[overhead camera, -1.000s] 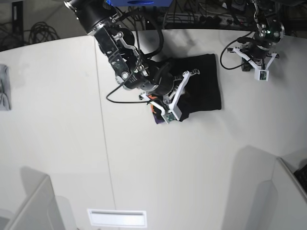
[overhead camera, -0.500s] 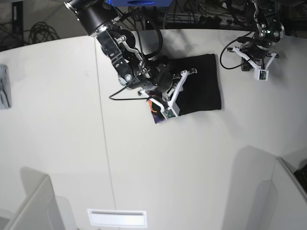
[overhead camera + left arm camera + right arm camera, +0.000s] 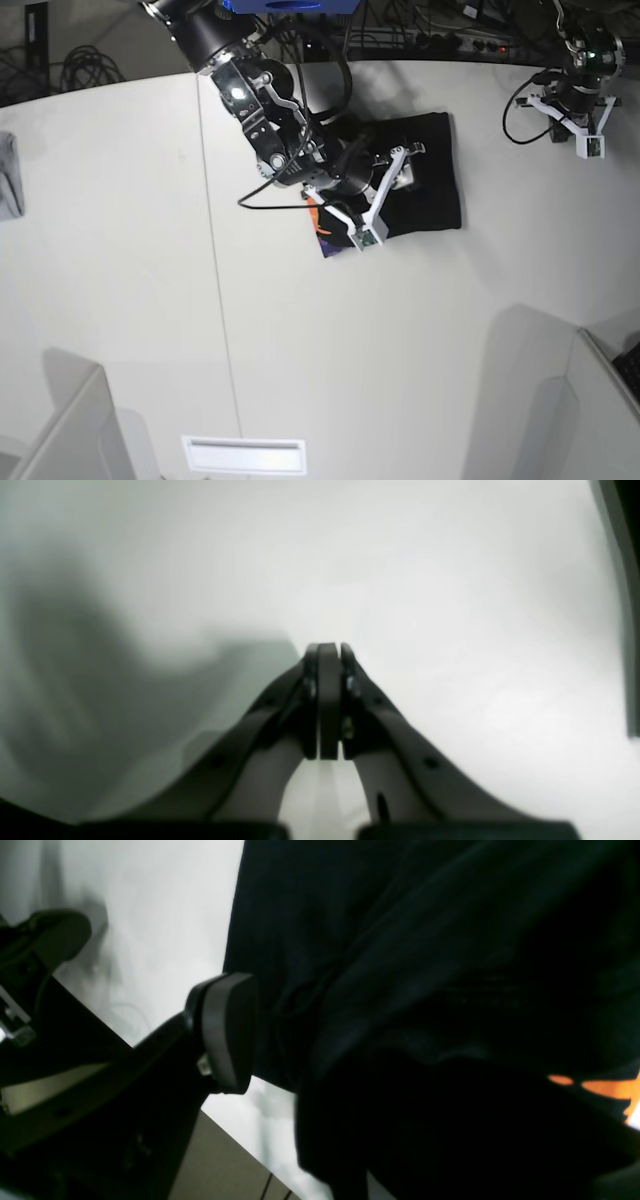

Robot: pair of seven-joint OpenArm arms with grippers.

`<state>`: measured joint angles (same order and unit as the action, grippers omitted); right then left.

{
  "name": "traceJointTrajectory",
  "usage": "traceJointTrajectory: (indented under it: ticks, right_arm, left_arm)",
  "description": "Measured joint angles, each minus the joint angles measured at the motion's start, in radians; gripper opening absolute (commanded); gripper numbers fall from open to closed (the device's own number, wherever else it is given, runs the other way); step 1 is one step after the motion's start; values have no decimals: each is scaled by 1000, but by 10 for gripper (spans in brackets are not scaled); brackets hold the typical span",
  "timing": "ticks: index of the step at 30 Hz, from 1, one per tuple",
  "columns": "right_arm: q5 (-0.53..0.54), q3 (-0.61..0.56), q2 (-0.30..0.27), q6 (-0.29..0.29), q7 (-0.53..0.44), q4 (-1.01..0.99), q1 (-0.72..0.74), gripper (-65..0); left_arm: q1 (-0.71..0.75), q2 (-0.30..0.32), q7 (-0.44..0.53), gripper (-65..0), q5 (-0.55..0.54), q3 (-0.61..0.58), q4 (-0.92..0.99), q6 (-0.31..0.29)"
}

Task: Fold the T-shirt properly
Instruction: 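Fold the held strip end over toward the left gripper with the right gripper, then press the folded bundle flat with the right gripper, left gripper approaching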

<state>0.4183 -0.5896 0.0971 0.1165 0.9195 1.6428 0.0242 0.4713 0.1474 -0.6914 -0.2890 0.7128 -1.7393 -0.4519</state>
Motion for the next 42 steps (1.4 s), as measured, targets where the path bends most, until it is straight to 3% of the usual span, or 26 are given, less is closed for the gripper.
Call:
traceJointTrajectory:
  ticks: [10,26,29,30,32,33,35,37,42]
  right_arm:
    - [0,-133,2,0,3,0,22,-267]
    - [0,-136,5,-3,32,238,19,-269]
    - [0,-132,-20,-4,32,241,19,-273]
    - [0,-131,-35,-4,33,242,19,-293]
    - [-8,-127,-66,-3,37,242,19,-390]
    - [-5,-120,-79,-3,29,242,19,-467]
    - [-2,-103,-97,-2,-4,242,12,-632]
    - [1,-84,-114,-3,-23,242,-4,-650]
    - [0,-11,-150,-3,-74,242,-76,-650]
  left_arm:
    - [20,0,0,-650,0,-1,0,-4]
    - [23,0,0,-650,-3,-1,0,-4]
    - [23,0,0,-650,-3,-1,0,-4]
    - [24,0,0,-650,-3,-1,0,-4]
    - [27,-1,0,-650,-3,-1,0,-4]
    - [27,-3,0,-650,0,-1,0,-23]
    - [29,-7,-3,-650,5,-1,-14,-114]
    - [43,-25,-3,-650,1,0,-66,-175]
    - [47,-126,-3,-650,0,-2,-187,-220]
